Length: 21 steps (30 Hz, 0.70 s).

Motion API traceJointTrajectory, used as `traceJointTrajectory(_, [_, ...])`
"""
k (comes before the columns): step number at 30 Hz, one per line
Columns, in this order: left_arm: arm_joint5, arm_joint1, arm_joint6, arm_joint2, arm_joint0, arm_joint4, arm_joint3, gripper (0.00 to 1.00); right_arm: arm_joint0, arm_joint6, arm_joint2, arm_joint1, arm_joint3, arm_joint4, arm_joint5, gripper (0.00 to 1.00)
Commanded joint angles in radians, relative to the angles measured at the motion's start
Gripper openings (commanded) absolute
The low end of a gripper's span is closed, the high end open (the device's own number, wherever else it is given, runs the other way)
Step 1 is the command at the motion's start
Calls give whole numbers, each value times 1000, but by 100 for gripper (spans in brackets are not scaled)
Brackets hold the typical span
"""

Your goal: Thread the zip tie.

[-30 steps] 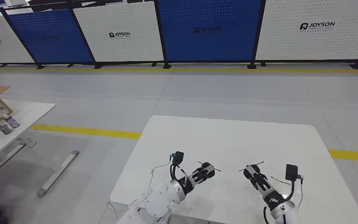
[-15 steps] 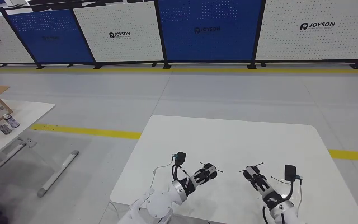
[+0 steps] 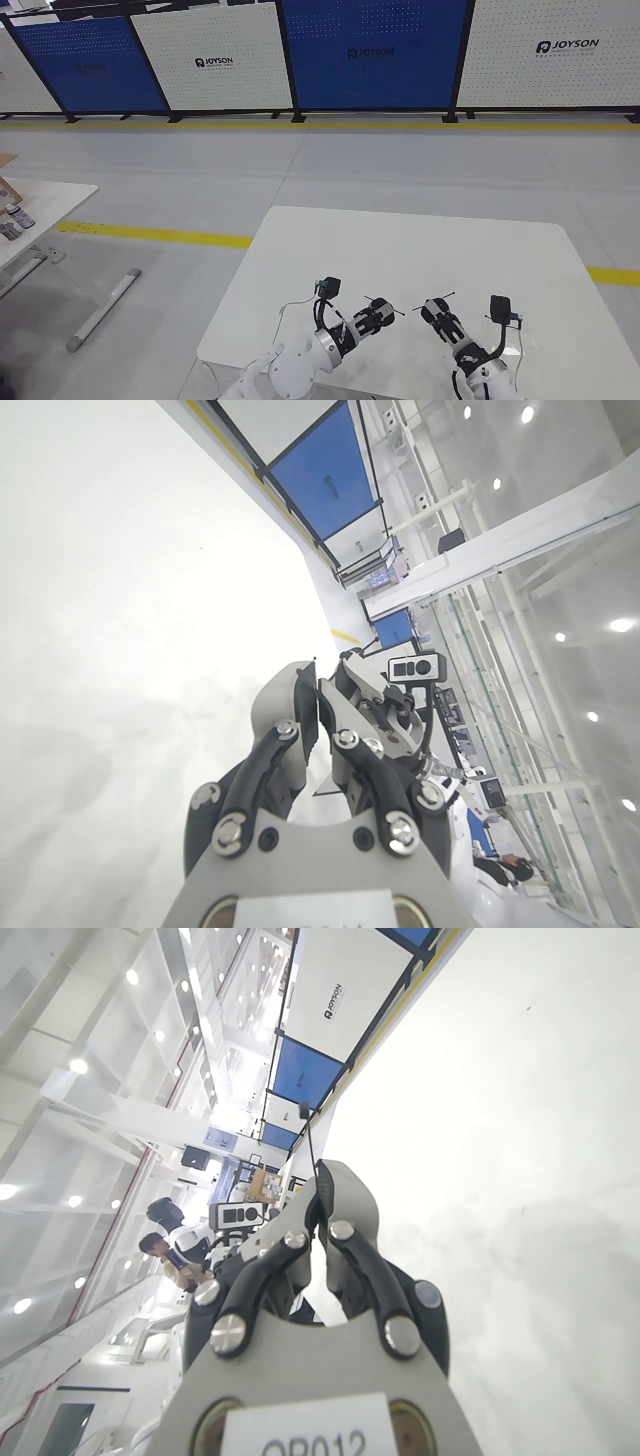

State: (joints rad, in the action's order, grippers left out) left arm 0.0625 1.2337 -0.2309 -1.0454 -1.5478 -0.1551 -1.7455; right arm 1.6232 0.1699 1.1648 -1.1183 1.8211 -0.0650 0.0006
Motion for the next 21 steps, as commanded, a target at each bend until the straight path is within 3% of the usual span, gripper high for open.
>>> traceJointTrajectory(1, [0, 0, 0, 0, 0, 0, 0, 0, 0, 0, 0, 0, 0, 0, 0, 0])
traceJointTrajectory(14, [0, 0, 0, 0, 0, 0, 0, 0, -1, -4, 0, 0, 2, -6, -5, 0])
traceJointTrajectory(21, [0, 0, 0, 0, 0, 0, 0, 0, 32, -30, 9, 0, 7, -54, -127, 0])
